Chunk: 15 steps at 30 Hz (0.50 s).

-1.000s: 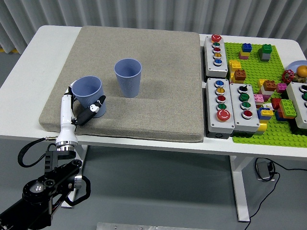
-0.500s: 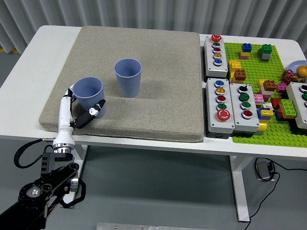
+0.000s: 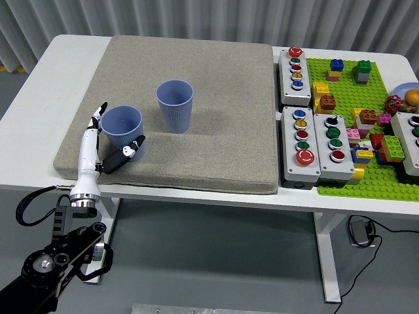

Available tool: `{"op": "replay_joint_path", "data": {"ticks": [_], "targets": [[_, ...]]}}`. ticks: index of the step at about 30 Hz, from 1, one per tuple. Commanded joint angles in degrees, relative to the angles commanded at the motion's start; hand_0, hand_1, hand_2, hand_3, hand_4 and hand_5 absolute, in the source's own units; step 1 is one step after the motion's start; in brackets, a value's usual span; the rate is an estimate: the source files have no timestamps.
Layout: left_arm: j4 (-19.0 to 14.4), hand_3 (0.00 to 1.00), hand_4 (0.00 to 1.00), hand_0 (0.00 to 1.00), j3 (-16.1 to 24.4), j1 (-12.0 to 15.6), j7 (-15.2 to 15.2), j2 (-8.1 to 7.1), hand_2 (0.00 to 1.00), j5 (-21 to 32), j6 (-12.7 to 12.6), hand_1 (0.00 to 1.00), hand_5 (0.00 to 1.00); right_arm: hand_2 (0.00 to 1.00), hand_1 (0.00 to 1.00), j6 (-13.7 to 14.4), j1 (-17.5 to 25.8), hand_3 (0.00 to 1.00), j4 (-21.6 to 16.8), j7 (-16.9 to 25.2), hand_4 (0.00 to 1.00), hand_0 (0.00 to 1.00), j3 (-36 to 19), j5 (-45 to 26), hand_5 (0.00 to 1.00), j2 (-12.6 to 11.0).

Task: Pick cup pour cup place

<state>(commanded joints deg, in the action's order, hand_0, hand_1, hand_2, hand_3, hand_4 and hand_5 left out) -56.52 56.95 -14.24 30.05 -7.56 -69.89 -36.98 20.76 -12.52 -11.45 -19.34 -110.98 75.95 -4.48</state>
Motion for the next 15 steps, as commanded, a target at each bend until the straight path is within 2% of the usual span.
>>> {"op": "replay_joint_path", "data": {"ticks": [5,15], "targets": [[-0.32,0.998,0.995,0.832,0.15,0.48,-0.11,-0.25,0.998,-0.1,0.0,0.877,0.467,0.495,0.558,0.0,-0.02,0.535,-0.01,-0.04,0.054,0.671,-0.03,0.08,0.405,0.01],[-4.6,0.998,0.998,0.841,1.09,3.66,-0.67,-1.78,0.998,-1.05,0.0,0.884,0.494,0.495,0.553,-0.01,-0.01,0.535,-0.03,-0.09,0.052,0.67,-0.39,0.49,0.405,-0.02]]}}
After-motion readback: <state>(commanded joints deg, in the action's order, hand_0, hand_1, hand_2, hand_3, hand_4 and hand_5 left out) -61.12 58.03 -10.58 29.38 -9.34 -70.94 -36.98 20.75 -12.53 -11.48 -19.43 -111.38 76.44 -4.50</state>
